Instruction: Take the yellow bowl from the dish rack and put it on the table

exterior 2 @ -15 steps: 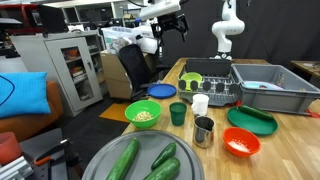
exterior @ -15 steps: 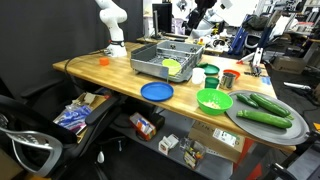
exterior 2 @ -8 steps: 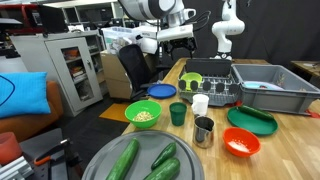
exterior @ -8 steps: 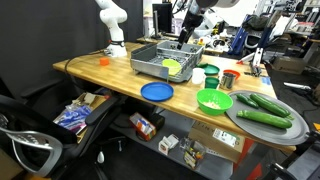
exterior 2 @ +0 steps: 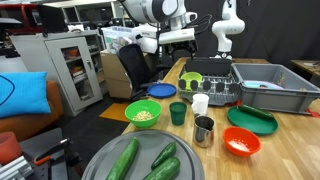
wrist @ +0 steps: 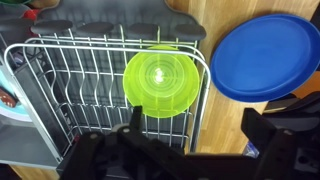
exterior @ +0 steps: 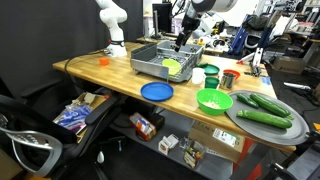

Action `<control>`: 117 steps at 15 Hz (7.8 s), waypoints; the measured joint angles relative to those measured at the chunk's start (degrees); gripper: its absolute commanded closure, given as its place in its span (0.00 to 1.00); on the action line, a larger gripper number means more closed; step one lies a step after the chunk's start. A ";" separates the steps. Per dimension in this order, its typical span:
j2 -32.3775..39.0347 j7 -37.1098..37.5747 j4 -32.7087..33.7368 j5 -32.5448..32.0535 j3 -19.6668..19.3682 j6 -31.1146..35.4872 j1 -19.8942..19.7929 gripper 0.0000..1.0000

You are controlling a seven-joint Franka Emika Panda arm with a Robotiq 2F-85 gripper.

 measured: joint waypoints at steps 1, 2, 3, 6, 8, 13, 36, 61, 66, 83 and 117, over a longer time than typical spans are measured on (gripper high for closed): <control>0.00 0.00 -0.04 0.00 0.00 0.00 0.00 0.00; 0.00 0.06 -0.04 -0.02 0.05 0.00 0.00 0.00; 0.06 0.19 -0.01 -0.02 0.05 0.00 -0.01 0.00; 1.30 0.25 0.97 -0.12 -0.18 0.34 -0.73 0.00; 3.86 -0.44 3.32 -0.15 -0.34 0.69 -2.17 0.00; 14.50 -3.70 13.94 -0.14 1.00 0.80 -5.46 0.00; 34.89 -4.51 43.62 -0.05 3.91 -10.68 -4.72 1.00; 8.52 -0.43 21.30 2.44 5.29 -17.44 -5.06 0.99; -1.30 2.36 3.92 3.44 5.23 -18.82 -4.59 0.99; -0.82 3.52 -11.85 10.89 4.59 -10.52 -4.88 0.99; 1.43 0.95 -4.95 12.32 5.88 -12.54 -6.44 0.00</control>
